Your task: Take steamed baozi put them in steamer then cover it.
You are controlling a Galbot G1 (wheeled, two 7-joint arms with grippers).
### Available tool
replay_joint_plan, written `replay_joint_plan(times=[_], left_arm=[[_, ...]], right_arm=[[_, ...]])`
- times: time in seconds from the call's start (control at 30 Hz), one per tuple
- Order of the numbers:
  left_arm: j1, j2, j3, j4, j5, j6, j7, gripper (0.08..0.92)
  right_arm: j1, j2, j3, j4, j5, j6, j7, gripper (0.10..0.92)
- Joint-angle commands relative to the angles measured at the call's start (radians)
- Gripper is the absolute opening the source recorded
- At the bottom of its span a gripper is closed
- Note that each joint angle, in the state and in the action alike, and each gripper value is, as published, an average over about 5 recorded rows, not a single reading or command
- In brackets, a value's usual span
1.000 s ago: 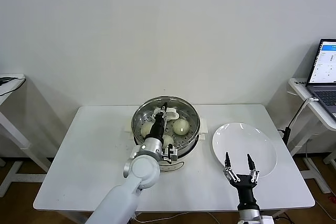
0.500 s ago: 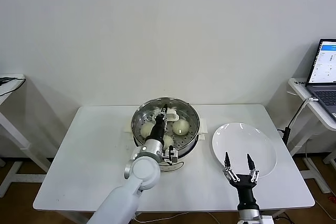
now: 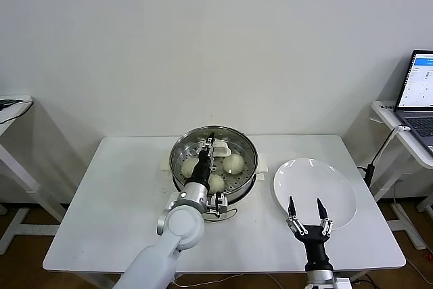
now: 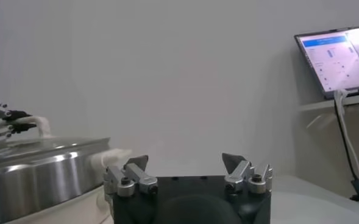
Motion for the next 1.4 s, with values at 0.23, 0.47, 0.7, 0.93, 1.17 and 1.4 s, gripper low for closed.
replay_joint_plan(times=[0.23,0.47,0.7,0.93,1.17,1.4], left_arm=[[0.176,0.109,-0.015,-0.263,-0.004,-0.003,0.000,0.603],[0.374,0.177,-0.162,-0.489,-0.158,-0.044,-0.093,0.793],[0.588,0.123,-0.466,-0.584,-0.843,-0.266,-0.312,0.822],[0.636,-0.007,-0.754,-0.432,-1.272,-0.429,-0.217,0.823],[0.663,-0.060,-0.797,-0.366,-1.331,-0.483,-0.174,0.823],[0.663,-0.087,-0.789,-0.360,-1.334,-0.479,-0.170,0.823]], right_arm=[[0.001,-0.007,0.000,-0.002,0.001,0.004,0.001,0.823],[-0.003,-0.012,0.000,0.023,0.004,-0.011,0.005,0.823],[-0.028,-0.023,0.013,0.119,0.007,-0.119,0.011,0.823],[-0.030,-0.025,0.019,0.203,0.004,-0.196,0.010,0.823],[-0.016,-0.027,0.023,0.228,-0.005,-0.235,0.019,0.823],[-0.019,-0.027,0.018,0.240,-0.010,-0.245,0.019,0.823]])
